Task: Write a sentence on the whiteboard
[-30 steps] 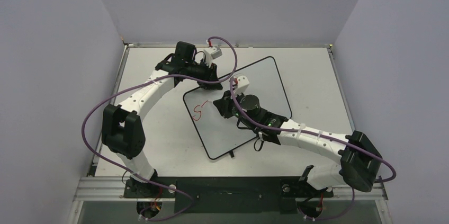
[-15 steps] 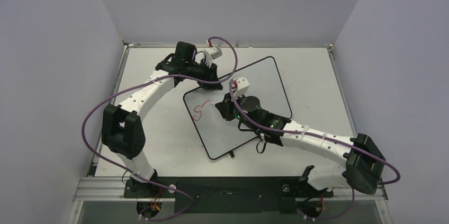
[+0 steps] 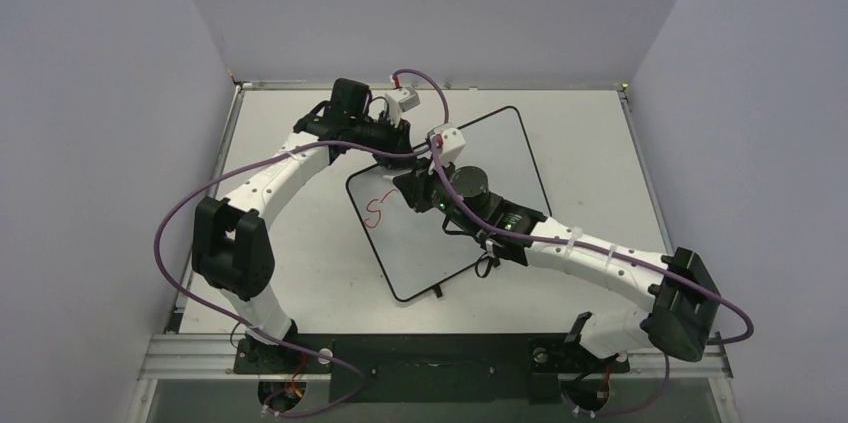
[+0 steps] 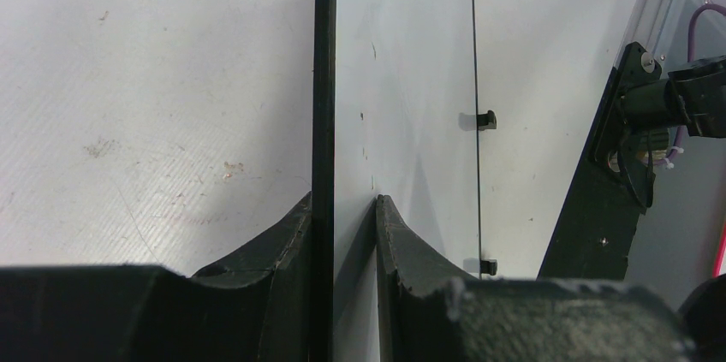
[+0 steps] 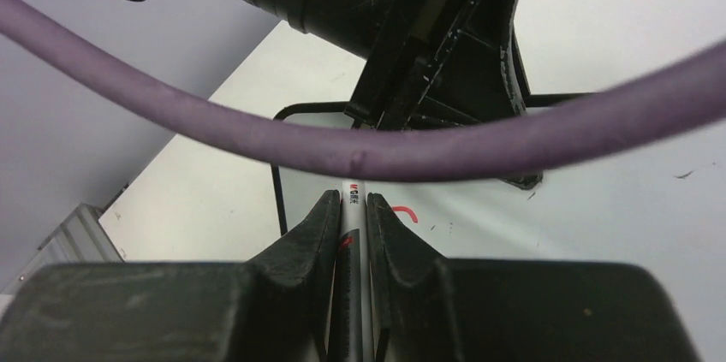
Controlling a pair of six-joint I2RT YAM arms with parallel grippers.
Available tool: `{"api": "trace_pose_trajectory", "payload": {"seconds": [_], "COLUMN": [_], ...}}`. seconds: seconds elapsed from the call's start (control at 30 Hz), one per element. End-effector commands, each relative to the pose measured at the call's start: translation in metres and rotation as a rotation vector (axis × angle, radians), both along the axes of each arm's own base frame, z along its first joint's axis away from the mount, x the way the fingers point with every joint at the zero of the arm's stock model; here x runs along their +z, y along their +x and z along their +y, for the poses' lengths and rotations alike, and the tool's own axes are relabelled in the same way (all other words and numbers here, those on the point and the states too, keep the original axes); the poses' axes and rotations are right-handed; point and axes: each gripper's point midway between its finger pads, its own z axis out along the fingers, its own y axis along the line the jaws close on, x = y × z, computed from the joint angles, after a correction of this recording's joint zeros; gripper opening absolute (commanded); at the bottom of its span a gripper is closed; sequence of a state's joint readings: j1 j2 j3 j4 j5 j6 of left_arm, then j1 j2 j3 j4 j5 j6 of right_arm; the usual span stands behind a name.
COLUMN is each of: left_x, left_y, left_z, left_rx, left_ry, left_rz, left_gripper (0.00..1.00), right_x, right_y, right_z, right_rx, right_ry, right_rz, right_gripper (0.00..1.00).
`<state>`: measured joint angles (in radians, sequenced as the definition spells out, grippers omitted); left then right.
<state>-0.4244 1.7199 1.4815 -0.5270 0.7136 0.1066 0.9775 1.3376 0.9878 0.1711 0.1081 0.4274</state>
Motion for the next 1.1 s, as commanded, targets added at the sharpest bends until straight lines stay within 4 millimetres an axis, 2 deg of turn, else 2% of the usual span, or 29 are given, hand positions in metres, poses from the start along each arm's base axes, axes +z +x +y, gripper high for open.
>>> {"api": "trace_pose_trajectory", "payload": {"seconds": [0.0,0.27,0.63,1.07], "left_x": [-0.01,-0.01,-0.01,-0.01], "left_y": [0.016,0.016,0.016,0.016], "left_z": [0.008,0.008,0.008,0.008], "left_rx": [0.009,0.009,0.007,0.01], "left_ry": [0.122,0.123,0.122,0.124], "left_rz": [-0.146,-0.146,-0.148,-0.148], "left_gripper": [0.0,0.0,0.0,0.0], "right_x": [0.019,0.011,-0.029,-0.054], "right_y": [0.009,0.014,0.015,0.007], "right_z": [0.011,0.018,0.009,0.001], "right_rx": [-0.005,-0.005,-0.044,-0.051], "right_ry": [0.03,0.011,-0.061,-0.102], "right_rz": [-0.033,-0.02,0.031,0.07], "right_gripper": [0.0,0.0,0.0,0.0]}}
